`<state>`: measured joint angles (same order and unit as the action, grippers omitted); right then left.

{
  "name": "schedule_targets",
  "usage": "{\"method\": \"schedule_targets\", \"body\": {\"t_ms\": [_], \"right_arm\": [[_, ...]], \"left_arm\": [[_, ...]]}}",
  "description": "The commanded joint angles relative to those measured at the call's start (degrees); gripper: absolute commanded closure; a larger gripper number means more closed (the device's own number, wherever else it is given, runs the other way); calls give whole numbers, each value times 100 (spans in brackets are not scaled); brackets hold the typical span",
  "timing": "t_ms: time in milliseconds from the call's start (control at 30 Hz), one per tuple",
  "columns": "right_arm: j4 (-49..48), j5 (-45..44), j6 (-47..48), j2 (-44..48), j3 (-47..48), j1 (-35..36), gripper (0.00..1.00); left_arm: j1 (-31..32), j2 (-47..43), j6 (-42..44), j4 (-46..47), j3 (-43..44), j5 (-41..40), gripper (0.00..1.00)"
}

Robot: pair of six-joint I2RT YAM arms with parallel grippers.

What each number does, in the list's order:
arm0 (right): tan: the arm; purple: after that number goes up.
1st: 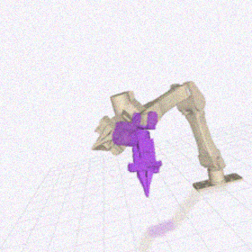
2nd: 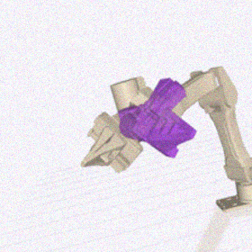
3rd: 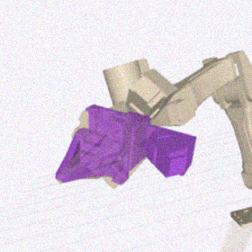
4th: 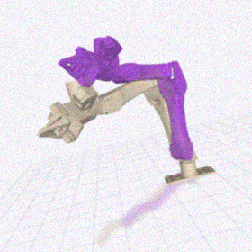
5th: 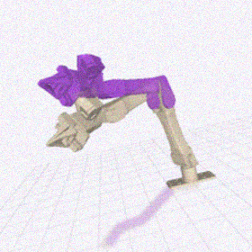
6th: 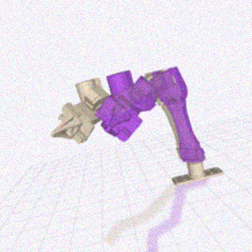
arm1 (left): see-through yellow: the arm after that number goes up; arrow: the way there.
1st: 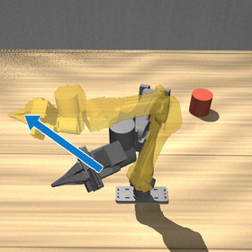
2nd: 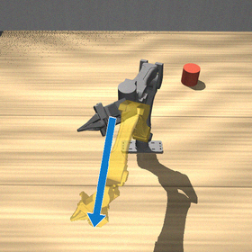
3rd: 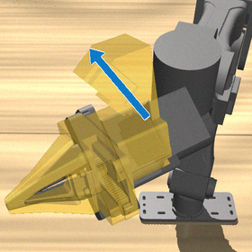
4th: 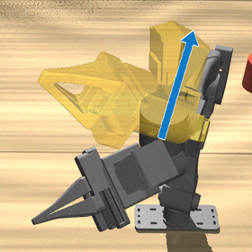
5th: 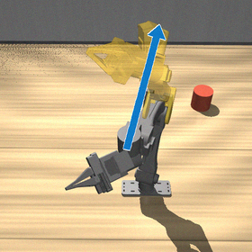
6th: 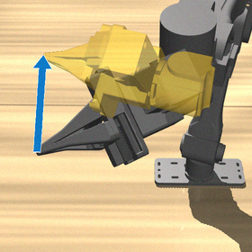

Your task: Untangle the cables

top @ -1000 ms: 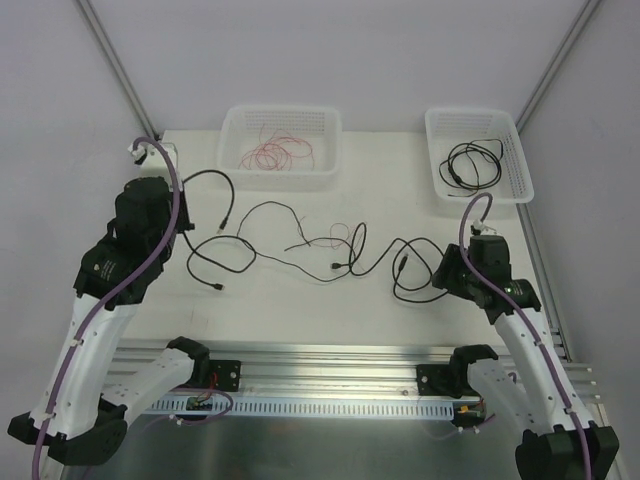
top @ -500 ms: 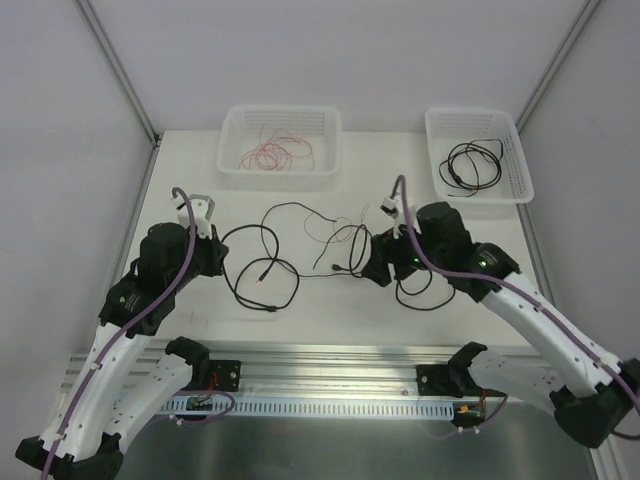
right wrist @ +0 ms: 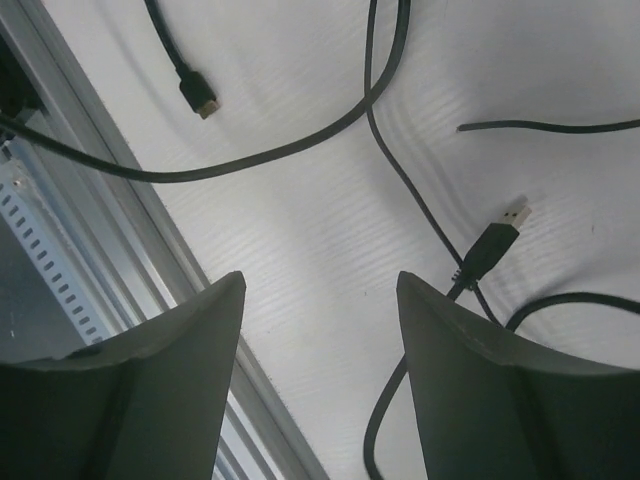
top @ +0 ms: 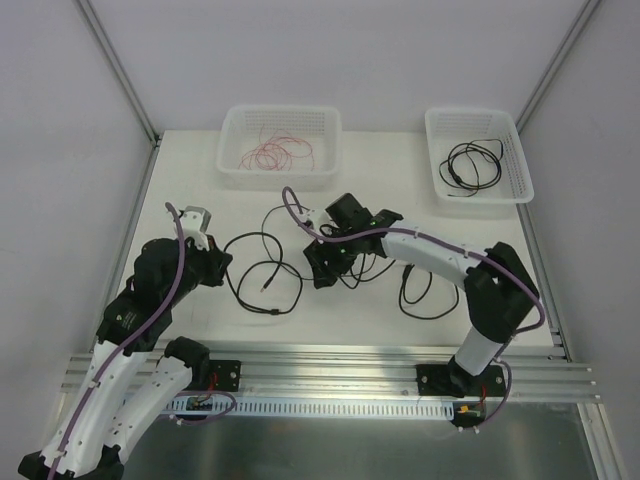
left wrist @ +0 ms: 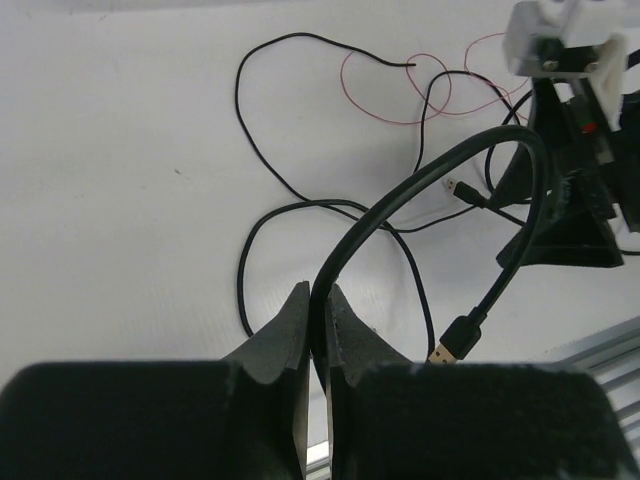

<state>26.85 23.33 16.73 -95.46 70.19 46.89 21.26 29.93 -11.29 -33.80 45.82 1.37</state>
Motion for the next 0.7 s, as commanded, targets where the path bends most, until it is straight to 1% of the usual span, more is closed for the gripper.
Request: {"method": "schedule_targets", "body": {"t_ms": [0,100,167,367,600,667], "right_arm": [[-268,347,374,-481,459,74,35],[-329,225,392,-1000,574,144,35],[-540,68,340,-1237,574,162,36],[-971,-233,331,-1589,522,250,37],[-954,-250,445,-1669,390,540,47],[-945,-320,480,-1686,364,636,48]], "left_arm": [[-51,-145,-154,155,-56,154,97],[-51,-181,-163,137,-100,127,97],[-43,-198,-172,111,-117,118,98],[-43,-242,-233,67,-126,92,98],[-51,-172,-339,67,-91,-57,98],[-51,-172,-383,58,-109,-66,99]]}}
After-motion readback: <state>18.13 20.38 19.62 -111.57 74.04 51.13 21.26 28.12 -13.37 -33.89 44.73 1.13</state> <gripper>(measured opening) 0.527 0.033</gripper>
